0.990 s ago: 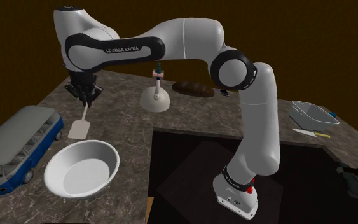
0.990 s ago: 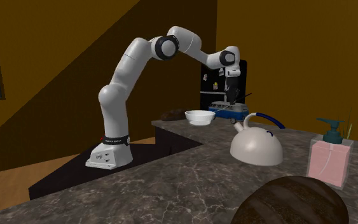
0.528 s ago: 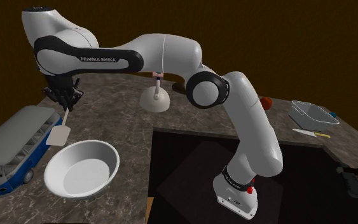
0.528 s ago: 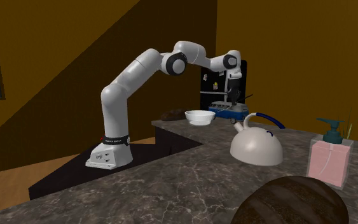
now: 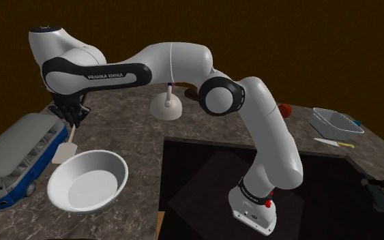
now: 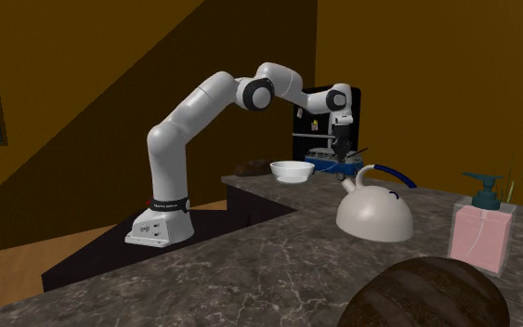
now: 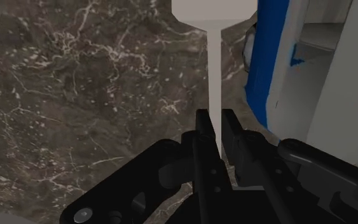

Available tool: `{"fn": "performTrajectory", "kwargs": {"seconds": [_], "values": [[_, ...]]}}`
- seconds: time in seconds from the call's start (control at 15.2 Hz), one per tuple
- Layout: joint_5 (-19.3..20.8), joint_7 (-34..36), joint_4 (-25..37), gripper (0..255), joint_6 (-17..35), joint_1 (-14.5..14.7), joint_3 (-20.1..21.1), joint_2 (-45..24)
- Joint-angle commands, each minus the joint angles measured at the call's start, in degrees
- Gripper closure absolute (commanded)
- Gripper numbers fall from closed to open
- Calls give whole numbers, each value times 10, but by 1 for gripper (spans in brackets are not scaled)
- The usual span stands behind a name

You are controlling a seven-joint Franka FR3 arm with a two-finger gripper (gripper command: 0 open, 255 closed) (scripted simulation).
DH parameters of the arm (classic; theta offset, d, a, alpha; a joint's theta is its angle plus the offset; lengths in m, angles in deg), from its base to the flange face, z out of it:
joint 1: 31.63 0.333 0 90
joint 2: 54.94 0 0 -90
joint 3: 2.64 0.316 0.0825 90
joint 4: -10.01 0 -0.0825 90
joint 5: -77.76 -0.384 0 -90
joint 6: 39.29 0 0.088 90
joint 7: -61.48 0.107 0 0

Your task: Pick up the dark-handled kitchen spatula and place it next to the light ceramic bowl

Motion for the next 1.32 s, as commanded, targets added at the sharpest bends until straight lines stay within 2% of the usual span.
{"fn": "performTrajectory", "kwargs": {"seconds": [0.0,0.99,1.25], "values": [[1,2,-14,255,15,-2,0,-1],[10,14,-71,255,105,-4,-11,-35],[8,14,-71,255,105,-2,-13,-35]]}}
